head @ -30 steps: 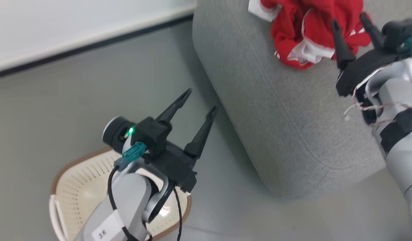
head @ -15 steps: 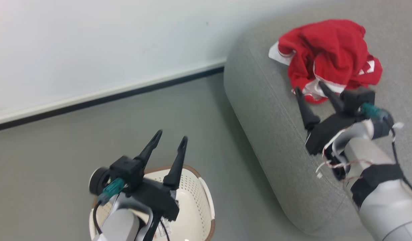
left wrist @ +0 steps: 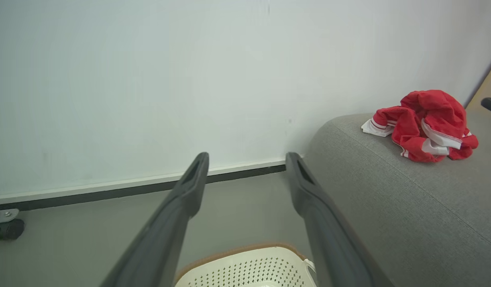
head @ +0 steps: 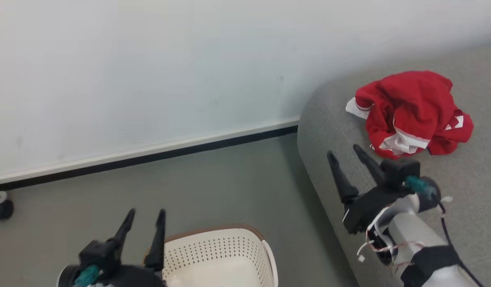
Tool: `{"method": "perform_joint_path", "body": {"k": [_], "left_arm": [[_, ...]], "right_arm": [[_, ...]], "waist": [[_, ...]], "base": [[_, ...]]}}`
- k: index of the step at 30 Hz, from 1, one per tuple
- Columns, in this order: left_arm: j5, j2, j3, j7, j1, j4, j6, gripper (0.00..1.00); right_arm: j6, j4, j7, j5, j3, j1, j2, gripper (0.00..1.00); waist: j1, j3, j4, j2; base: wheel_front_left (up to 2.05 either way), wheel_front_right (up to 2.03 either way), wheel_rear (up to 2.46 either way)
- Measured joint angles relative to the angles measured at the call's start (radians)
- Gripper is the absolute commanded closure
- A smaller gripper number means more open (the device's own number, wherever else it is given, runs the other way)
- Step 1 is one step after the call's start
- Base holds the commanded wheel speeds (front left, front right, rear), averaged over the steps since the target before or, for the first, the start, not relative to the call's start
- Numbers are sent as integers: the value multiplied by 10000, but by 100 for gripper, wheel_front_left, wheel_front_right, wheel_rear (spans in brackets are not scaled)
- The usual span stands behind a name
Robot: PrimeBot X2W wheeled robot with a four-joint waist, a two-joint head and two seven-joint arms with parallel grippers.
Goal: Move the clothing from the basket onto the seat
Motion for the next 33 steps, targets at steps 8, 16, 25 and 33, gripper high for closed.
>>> {"method": "perform_joint_path", "body": {"k": [8,16,25,33], "left_arm": [[-320,318,882,-142,1127,-453,288,0],[-395,464,1555,-174,1973,-989,426,0],[-391,487,2042,-228,2668,-1544,545,0],[-385,380,2380,-230,3080,-1879,629,0]], "right_arm": [[-382,-1187,0,-75,-67,1253,2,0],[-890,-2452,0,-339,-176,2459,-161,0],[-1319,-3824,-2,-502,-366,3455,-357,0],[-1503,-4602,-2,-512,-474,4003,-435,0]], "waist": [[0,-340,217,2],[2,-404,278,1],[1,-436,426,1],[2,-374,491,2]], "base": [[0,0,0],[0,0,0],[0,0,0],[0,0,0]]}}
